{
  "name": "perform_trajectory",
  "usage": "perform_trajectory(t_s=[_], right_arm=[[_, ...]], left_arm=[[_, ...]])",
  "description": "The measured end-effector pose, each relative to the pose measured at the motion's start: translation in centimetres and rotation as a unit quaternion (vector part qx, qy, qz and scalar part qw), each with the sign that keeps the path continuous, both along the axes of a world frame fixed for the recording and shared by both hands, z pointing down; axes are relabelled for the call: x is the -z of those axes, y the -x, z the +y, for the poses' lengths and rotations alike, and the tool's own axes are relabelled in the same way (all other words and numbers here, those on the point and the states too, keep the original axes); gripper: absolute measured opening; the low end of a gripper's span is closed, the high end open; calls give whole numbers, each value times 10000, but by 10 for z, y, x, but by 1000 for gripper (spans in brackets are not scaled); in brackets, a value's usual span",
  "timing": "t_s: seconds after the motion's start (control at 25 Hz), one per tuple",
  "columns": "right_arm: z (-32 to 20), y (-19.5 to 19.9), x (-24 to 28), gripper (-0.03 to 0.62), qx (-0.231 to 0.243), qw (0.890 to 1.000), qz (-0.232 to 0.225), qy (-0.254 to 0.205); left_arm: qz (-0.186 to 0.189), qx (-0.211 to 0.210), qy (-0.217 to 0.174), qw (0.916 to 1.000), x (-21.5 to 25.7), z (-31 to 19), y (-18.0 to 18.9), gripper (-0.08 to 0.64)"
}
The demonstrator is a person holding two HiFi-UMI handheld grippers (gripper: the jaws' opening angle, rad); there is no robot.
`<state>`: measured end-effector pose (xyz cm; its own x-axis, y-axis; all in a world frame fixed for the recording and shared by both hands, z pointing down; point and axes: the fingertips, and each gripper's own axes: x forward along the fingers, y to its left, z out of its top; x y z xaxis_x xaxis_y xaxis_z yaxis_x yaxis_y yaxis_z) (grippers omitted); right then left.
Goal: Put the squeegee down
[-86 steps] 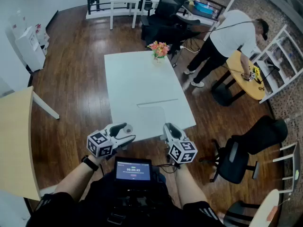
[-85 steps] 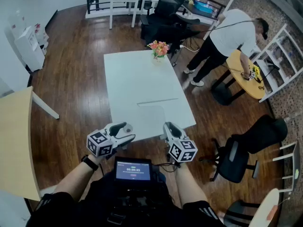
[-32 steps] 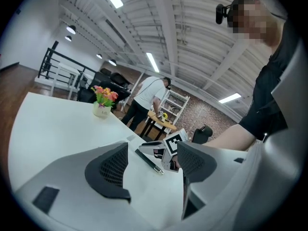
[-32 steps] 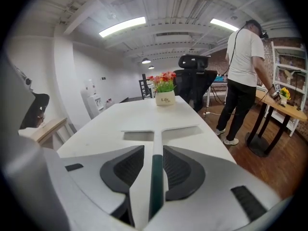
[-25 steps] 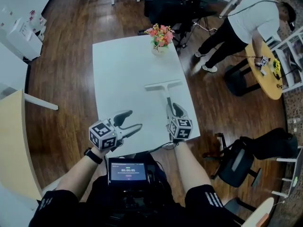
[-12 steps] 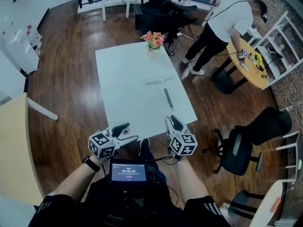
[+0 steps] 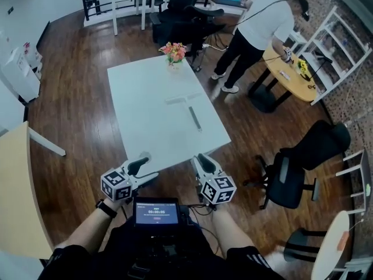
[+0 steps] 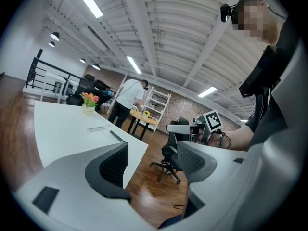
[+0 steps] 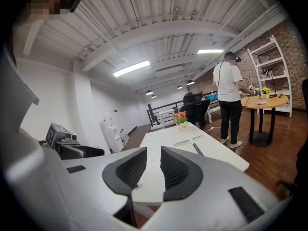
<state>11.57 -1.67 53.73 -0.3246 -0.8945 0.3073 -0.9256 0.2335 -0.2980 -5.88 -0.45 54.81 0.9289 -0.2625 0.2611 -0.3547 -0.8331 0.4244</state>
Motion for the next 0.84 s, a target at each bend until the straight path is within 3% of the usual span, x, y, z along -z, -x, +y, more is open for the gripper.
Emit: perform_trajectory(t_s=[0.24,0.84], right_arm=[[15,0,8,113,378,9992,157,18],[37,-3,11,104,731,9971,190,6]], left_arm=[[75,118,-13,9999,7,10,-18,318],[67,207,-49,9998,12,28,-35,318]])
